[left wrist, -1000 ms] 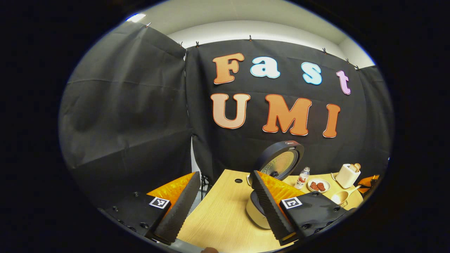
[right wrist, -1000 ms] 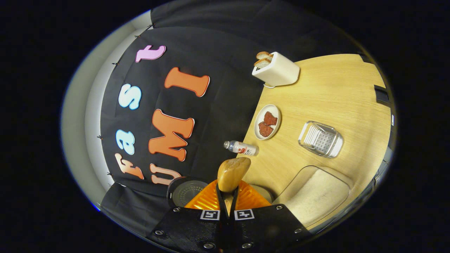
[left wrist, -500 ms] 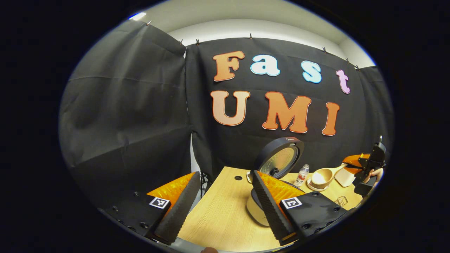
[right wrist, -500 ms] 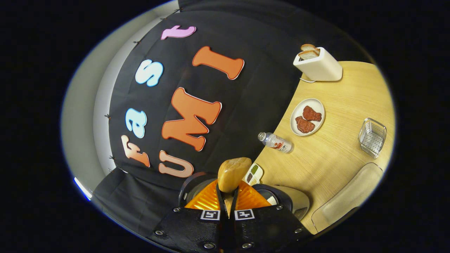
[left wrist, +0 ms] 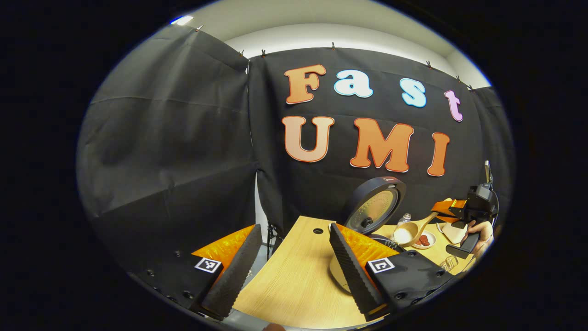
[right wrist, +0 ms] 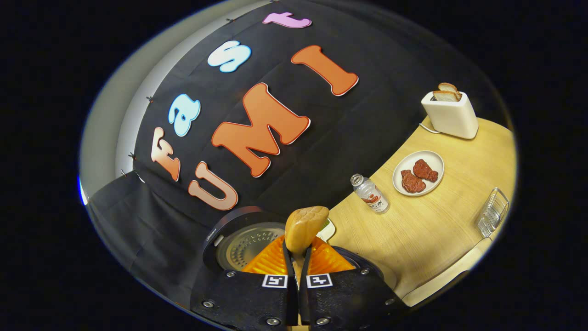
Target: Close the left gripper, press the button to open the rice cooker; take a wooden spoon from the chopstick holder with the right hand, scoop a spoonful of rice and pour it into the rice cooker, then put the wooden spoon back into the chopstick holder.
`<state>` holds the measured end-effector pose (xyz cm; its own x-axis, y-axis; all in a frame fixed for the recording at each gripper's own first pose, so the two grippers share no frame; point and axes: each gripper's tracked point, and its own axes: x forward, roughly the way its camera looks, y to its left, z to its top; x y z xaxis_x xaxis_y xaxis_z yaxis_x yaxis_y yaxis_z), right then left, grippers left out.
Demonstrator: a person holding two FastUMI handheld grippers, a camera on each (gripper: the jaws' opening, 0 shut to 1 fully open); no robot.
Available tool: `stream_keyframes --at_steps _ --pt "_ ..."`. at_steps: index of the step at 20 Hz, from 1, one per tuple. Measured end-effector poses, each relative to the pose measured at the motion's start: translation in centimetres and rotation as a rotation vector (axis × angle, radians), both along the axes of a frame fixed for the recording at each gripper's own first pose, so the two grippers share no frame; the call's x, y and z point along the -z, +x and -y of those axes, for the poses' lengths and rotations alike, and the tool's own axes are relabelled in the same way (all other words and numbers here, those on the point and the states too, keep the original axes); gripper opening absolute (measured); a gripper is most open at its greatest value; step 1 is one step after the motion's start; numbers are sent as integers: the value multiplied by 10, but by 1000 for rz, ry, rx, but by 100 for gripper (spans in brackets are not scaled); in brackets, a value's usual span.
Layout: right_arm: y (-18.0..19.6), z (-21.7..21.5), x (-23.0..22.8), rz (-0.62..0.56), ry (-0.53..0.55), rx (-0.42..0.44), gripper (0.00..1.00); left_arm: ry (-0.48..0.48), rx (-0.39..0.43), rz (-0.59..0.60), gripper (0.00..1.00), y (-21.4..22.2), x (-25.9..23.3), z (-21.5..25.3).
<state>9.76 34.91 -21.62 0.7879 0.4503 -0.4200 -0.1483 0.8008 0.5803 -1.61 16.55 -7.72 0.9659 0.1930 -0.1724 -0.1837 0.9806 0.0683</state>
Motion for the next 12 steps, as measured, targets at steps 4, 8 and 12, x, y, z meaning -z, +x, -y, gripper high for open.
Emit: stream_keyframes --at_steps 4,8,12 --pt "6 -1 -6 58 -70 -21 1 -18 -6 6 100 1 -1 -2" --pt "10 -6 -14 116 -129 -57 1 -27 -4 12 100 3 -3 0" --pt "8 -15 -21 175 -190 -111 1 -25 1 20 99 7 -5 4"
